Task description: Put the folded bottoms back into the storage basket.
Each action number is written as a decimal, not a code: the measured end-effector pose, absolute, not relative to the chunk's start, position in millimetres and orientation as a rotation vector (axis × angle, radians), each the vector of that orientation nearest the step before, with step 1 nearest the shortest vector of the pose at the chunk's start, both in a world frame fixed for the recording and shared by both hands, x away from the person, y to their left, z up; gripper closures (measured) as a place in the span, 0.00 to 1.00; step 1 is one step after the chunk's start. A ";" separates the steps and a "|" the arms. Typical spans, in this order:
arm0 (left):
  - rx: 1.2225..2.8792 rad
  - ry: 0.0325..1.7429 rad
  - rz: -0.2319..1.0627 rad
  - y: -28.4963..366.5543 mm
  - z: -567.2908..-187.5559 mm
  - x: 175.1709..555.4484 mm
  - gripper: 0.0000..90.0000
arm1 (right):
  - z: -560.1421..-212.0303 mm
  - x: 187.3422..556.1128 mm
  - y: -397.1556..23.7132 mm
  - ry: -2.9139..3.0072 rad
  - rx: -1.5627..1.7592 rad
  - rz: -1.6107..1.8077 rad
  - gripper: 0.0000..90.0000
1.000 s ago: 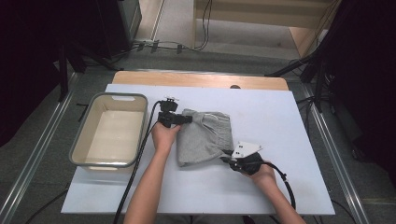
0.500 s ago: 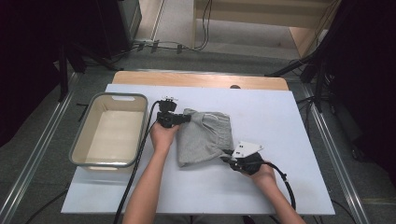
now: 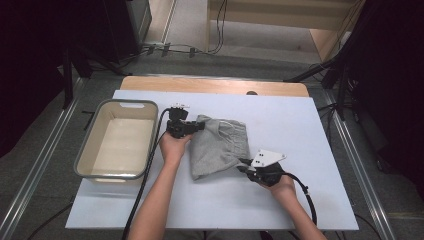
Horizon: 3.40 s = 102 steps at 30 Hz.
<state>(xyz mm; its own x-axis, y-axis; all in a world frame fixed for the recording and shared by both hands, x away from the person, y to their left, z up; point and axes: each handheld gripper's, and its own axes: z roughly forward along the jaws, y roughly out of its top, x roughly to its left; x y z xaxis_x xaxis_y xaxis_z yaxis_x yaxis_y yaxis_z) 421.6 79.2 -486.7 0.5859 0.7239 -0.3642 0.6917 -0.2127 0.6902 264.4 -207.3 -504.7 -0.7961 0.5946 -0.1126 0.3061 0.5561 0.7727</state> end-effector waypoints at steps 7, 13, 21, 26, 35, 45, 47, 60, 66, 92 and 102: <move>1.929 1.117 0.050 79.5 -483.6 418.2 0.82 | -502.4 264.4 -208.3 2.420 0.737 1.121 0.79; 1.909 1.106 0.025 80.9 -481.7 416.5 0.82 | -498.8 263.8 -210.1 2.403 0.754 1.157 0.80; 1.911 1.069 0.020 79.8 -475.8 412.5 0.83 | -494.8 264.2 -214.0 2.390 0.781 1.204 0.80; 1.912 1.048 0.025 78.5 -471.1 409.4 0.83 | -492.4 264.1 -215.9 2.383 0.786 1.219 0.80; 1.910 1.012 0.031 77.9 -463.2 404.3 0.83 | -481.1 261.3 -221.5 2.341 0.770 1.261 0.80; 1.900 0.979 0.037 79.3 -453.6 399.4 0.84 | -471.5 256.8 -222.8 2.319 0.754 1.298 0.81; 1.893 0.974 0.039 80.3 -451.4 398.5 0.84 | -469.9 256.2 -222.6 2.315 0.752 1.304 0.81; 1.856 0.916 0.044 83.8 -430.7 389.4 0.84 | -455.9 251.2 -224.9 2.276 0.725 1.355 0.81; 1.864 0.891 0.055 85.0 -420.2 385.8 0.84 | -449.2 247.9 -224.4 2.261 0.711 1.373 0.81; 1.861 0.842 0.082 92.6 -392.3 379.5 0.84 | -427.9 242.3 -221.2 2.217 0.659 1.445 0.81; 1.852 0.842 0.084 100.8 -385.8 379.9 0.84 | -423.0 242.9 -213.3 2.223 0.632 1.454 0.81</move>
<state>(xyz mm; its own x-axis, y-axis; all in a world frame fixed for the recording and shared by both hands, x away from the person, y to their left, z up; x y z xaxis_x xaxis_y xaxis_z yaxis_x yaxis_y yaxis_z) 379.9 100.8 -385.8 0.7497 0.5819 -0.3152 0.5082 -0.2012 0.8374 242.9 -213.3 -423.0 -0.8139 0.5741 -0.0892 0.1480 0.3535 0.9237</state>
